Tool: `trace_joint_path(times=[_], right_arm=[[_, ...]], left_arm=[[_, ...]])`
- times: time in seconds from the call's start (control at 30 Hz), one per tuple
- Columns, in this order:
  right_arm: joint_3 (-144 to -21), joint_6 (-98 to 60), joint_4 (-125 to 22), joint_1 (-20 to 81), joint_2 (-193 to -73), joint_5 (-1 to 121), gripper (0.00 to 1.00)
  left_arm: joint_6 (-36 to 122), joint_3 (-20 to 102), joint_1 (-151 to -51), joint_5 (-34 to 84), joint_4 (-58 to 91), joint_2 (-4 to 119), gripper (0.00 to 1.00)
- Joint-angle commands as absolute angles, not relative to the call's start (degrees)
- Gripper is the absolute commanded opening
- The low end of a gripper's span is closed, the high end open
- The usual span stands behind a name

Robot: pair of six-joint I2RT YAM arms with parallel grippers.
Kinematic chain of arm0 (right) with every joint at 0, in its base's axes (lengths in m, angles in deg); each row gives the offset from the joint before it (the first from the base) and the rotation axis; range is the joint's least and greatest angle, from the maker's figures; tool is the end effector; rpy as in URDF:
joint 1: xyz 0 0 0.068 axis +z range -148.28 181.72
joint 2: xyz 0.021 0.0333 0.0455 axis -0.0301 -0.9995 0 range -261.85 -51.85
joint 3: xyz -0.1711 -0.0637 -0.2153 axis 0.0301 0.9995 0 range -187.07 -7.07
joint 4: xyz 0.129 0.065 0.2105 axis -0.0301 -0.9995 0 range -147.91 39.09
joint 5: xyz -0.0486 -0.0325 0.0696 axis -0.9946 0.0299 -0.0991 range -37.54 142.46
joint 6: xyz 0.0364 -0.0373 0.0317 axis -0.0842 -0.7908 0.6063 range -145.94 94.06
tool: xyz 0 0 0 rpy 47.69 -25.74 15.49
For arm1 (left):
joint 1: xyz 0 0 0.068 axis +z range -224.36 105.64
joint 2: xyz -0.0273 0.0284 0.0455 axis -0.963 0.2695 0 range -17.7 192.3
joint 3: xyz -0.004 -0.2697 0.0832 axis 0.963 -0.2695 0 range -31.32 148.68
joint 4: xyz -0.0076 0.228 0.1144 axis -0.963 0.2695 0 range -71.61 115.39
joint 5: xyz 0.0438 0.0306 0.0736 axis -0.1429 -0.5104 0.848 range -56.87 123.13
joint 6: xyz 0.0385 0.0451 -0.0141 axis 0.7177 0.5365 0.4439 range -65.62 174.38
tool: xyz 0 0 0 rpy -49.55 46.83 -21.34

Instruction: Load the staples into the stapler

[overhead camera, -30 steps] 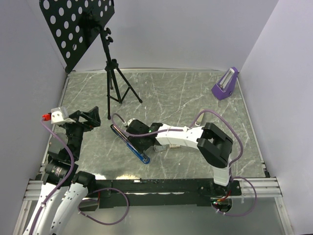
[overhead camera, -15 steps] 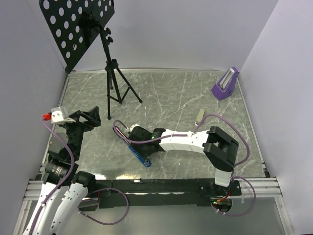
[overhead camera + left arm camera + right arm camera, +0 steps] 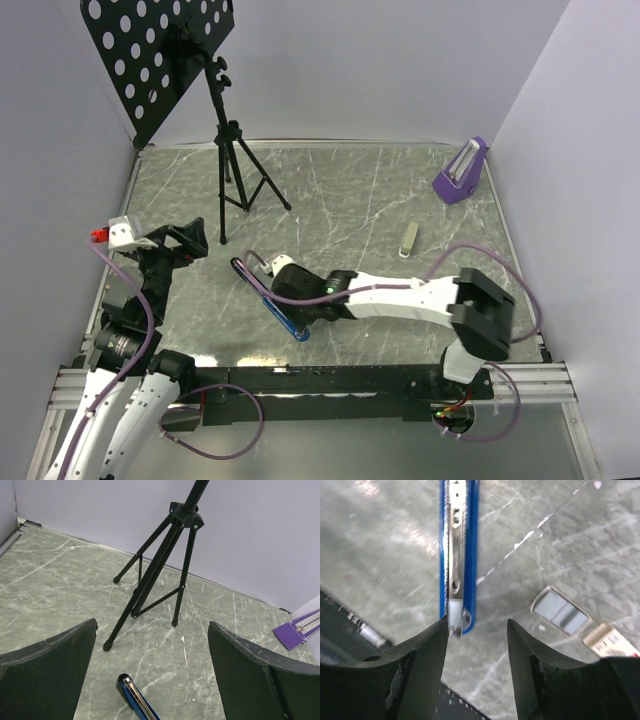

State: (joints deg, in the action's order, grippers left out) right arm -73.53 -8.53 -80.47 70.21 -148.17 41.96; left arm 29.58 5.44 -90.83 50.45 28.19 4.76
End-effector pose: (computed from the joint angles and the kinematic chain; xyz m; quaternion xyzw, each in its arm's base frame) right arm 0.1351 0.3200 0.2166 -0.3923 0.8771 0.1143 0.2523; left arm 0.1000 -0.0155 0.3443 -0.1591 0.6613 -0.1601 0.7154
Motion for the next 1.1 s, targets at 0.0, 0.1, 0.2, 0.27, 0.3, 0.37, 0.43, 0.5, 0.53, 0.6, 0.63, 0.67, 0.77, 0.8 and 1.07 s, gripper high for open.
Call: trace_joint_path(times=[0.0, 0.1, 0.2, 0.27, 0.3, 0.37, 0.43, 0.5, 0.53, 0.6, 0.63, 0.67, 0.77, 0.8, 1.07], right_arm=[[-66.3, -12.5, -67.2, 71.7, -137.6, 41.5, 0.58], [-62.4, -16.1, -61.3, 71.6, -136.0, 46.2, 0.59], [-63.1, -15.3, -62.0, 71.7, -139.1, 45.3, 0.56], [-60.9, -17.4, -57.4, 71.8, -140.1, 48.5, 0.50], [-59.9, -17.4, -55.5, 71.9, -140.5, 48.9, 0.49], [-56.3, -17.7, -51.6, 71.9, -140.6, 48.7, 0.49], [-54.2, -17.9, -47.1, 71.9, -140.4, 48.3, 0.48], [-51.2, -17.8, -43.4, 72.0, -140.2, 47.5, 0.47], [-50.5, -18.3, -42.7, 72.1, -140.4, 47.3, 0.47], [-49.5, -18.6, -41.9, 72.3, -141.1, 46.9, 0.46], [-49.1, -19.1, -41.7, 72.2, -141.4, 46.6, 0.46], [-48.8, -19.1, -41.2, 72.2, -141.8, 46.2, 0.46], [-48.2, -19.9, -40.0, 72.2, -143.4, 45.3, 0.46], [-48.2, -20.7, -39.8, 72.1, -143.5, 44.1, 0.46], [-48.6, -24.4, -36.3, 70.2, -145.4, 43.8, 0.44]], left_arm=[[28.7, 5.2, -90.7, 50.3, 28.2, 5.6, 0.97], [28.5, 5.3, -90.7, 50.4, 28.7, 5.9, 0.97], [28.1, 5.4, -90.7, 50.4, 29.0, 6.3, 0.97], [27.7, 5.4, -90.7, 49.7, 29.2, 6.6, 0.97], [27.3, 5.4, -90.7, 49.4, 29.1, 7.0, 0.97], [25.6, 5.4, -90.7, 48.8, 29.5, 7.5, 0.97], [25.5, 5.0, -90.7, 47.3, 28.9, 8.5, 0.97], [24.4, 5.2, -90.7, 46.1, 29.4, 10.2, 0.97], [24.1, 5.5, -90.7, 45.7, 29.6, 11.0, 0.97], [22.7, 6.4, -90.7, 45.2, 30.6, 13.8, 0.97], [22.2, 6.7, -90.6, 44.9, 31.0, 14.9, 0.97], [21.3, 7.0, -90.6, 44.6, 31.7, 16.0, 0.97], [19.4, 7.7, -90.3, 43.2, 32.6, 20.9, 0.97], [18.9, 7.9, -90.0, 43.1, 32.8, 21.8, 0.97], [9.8, 6.0, -88.4, 45.2, 34.3, 29.4, 0.97]])
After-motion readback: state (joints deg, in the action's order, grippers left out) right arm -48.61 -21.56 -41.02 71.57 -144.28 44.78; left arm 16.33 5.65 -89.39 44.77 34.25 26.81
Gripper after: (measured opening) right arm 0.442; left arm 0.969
